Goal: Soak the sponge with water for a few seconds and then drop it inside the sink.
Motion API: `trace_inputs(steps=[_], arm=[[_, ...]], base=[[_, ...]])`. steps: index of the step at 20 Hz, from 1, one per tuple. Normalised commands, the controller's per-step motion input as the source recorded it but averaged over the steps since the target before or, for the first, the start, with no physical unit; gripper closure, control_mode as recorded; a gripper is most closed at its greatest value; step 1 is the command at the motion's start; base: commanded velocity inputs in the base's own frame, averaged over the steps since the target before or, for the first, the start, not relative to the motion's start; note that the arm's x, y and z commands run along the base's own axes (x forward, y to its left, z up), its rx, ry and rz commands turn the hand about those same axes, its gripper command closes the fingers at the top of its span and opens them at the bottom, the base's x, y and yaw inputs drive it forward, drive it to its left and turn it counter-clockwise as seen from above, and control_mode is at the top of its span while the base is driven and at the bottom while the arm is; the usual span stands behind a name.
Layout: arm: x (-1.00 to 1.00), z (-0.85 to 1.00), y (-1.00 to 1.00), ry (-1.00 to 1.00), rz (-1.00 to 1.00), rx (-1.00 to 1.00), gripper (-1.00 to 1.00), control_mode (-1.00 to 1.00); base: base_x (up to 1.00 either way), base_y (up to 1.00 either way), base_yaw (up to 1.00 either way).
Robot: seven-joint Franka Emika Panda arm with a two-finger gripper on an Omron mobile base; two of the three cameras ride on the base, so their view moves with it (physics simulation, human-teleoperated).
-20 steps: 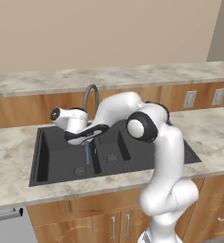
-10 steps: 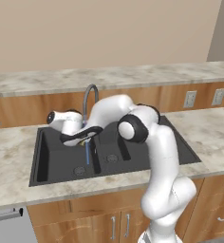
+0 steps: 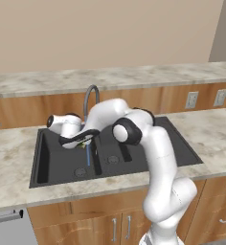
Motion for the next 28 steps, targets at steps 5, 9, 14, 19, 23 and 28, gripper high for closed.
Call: trace_inputs(steps=[5, 9, 14, 19, 23, 28], arm=[[0.25, -0.19, 0.0, 0.0, -0.06, -0.04, 1.0, -1.0], [0.16, -0.16, 0.02, 0.0, -0.06, -0.03, 1.0, -1.0], [-0.17, -0.03, 0.03, 0.0, -0.05, 0.0, 1.0, -1.0], [-0.12, 0.0, 0.0, 0.0, -0.04, 0.0, 1.0, -1.0], [0.05, -0.01, 0.0, 0.0, 0.0, 0.0, 1.0, -1.0], [0.03, -0.01, -0.04, 0.0, 0.0, 0.0, 1.0, -1.0]], base=[[0.0, 0.0, 0.0], [0.0, 0.0, 0.0], [0.0, 0.0, 0.0], [0.0, 0.0, 0.0], [0.0, 0.0, 0.0], [0.0, 0.0, 0.0]])
